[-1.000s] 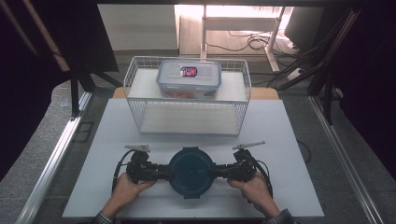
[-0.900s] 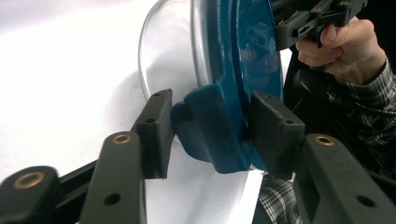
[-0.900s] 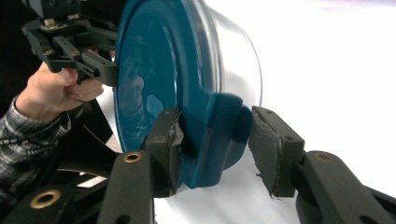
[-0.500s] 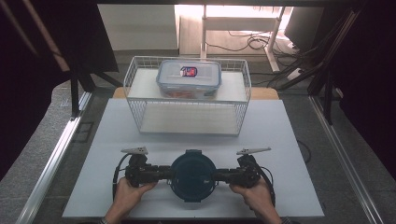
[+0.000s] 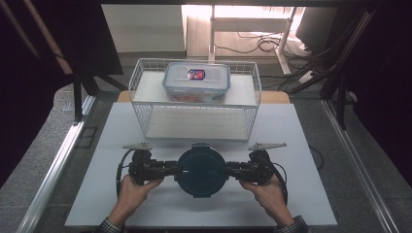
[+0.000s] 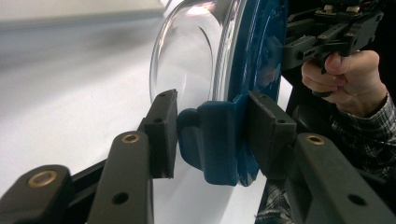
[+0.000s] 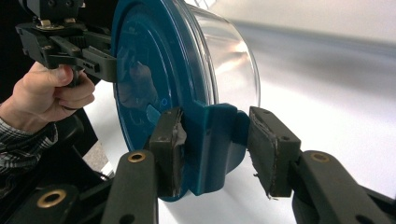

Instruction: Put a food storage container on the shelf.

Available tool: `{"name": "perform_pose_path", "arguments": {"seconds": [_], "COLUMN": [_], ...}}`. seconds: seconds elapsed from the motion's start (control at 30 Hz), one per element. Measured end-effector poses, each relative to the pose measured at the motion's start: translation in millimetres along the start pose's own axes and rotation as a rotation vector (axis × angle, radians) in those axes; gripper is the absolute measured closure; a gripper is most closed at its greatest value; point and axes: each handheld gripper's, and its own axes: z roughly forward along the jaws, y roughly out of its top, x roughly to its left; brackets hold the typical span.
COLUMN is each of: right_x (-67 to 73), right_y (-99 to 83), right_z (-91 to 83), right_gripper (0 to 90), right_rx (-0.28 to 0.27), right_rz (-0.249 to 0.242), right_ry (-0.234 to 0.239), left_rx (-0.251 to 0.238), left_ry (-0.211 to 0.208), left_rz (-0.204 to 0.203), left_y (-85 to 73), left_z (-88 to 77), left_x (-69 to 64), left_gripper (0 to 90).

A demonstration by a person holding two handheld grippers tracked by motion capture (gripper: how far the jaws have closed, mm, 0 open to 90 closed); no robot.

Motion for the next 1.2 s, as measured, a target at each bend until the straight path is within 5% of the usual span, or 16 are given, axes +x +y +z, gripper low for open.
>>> {"name": "perform_pose_path", "arguments": {"seconds": [0.57, 1.2], "right_x": [7.9, 19.9], "right_y": [58.5, 126.2], "right_z": [-13.1, -36.6], "right_gripper": [56.0, 56.5], "right_rx": [-0.072, -0.149], "right_rz": [-0.068, -0.103], "right_ry": [0.001, -0.014], "left_rx": [-0.058, -0.129], "left_ry": [0.041, 0.022], "left_rz": [0.056, 0.084], "left_y": [57.9, 118.5], "left_z": [-23.4, -41.9], "left_x": [-10.5, -18.0], "left_gripper": [56.6, 56.8]}}
